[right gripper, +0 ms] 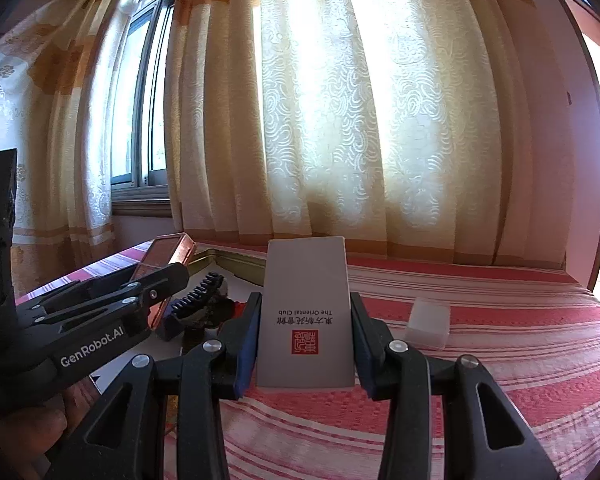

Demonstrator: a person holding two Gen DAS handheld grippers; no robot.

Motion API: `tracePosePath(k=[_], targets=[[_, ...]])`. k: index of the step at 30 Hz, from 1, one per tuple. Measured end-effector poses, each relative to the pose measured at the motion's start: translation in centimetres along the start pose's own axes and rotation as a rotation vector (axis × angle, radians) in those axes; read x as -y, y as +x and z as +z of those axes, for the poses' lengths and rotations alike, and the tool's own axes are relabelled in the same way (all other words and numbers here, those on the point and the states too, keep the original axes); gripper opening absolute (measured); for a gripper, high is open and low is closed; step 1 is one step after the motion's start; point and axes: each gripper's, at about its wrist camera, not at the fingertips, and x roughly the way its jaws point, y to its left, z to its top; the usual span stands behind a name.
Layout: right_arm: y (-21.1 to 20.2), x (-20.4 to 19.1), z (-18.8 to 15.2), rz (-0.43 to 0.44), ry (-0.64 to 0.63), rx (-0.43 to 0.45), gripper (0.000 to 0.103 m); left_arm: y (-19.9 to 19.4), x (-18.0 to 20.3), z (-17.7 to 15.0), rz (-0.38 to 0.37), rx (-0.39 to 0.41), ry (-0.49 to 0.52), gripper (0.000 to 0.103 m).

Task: Organize rigid objects
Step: 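Lift and carry the copper box and white box over the gold tin with both grippers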

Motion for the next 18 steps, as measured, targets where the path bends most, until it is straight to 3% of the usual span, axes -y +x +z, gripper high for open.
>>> tracePosePath(k=[18], targets=[[0.5, -1.6, 0.2, 0.040, -0.020, -0.004, 0.044, -0.4, -1.5, 0.0, 0.045, -0.003, 0.001, 0.045]])
